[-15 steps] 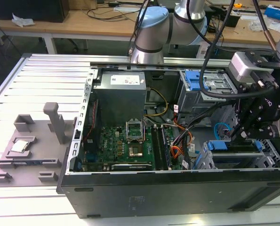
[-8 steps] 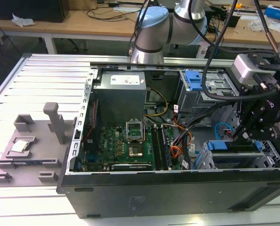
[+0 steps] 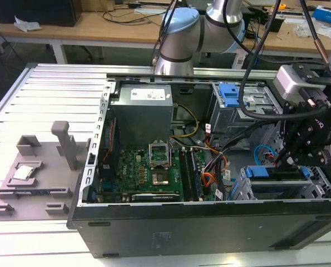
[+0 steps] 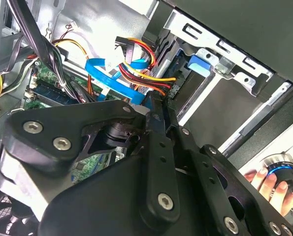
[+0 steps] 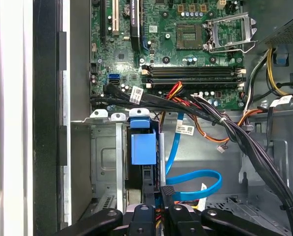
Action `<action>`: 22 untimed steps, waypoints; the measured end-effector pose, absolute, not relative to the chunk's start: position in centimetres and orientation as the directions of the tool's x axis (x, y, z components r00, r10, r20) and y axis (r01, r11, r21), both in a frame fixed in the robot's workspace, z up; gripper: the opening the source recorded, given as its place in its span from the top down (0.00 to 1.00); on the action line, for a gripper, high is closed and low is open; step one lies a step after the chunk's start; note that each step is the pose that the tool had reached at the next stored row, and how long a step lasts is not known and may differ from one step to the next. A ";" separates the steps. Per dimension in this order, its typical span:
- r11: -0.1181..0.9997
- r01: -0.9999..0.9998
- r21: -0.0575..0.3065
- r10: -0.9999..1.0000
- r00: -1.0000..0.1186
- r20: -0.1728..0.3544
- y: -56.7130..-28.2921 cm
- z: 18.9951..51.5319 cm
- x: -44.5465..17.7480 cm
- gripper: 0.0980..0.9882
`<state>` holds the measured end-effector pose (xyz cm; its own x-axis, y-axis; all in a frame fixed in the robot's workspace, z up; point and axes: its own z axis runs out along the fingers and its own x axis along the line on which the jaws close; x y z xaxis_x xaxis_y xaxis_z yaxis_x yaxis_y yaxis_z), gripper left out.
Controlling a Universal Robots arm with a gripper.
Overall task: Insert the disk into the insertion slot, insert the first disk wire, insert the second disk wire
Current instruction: 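Insert the second disk wire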
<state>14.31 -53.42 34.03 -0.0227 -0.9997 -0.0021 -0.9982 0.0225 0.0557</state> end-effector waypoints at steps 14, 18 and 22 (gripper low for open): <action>0.022 -0.998 0.056 -1.000 -0.023 -0.012 -53.6 33.7 14.5 0.91; 0.022 -0.998 0.056 -1.000 -0.022 -0.013 -53.6 34.1 14.5 0.84; 0.022 -0.998 0.056 -1.000 -0.023 -0.014 -53.5 34.5 14.4 0.84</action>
<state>14.41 -53.46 34.46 -0.0226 -0.9996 -0.0140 -0.9982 0.0218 0.0559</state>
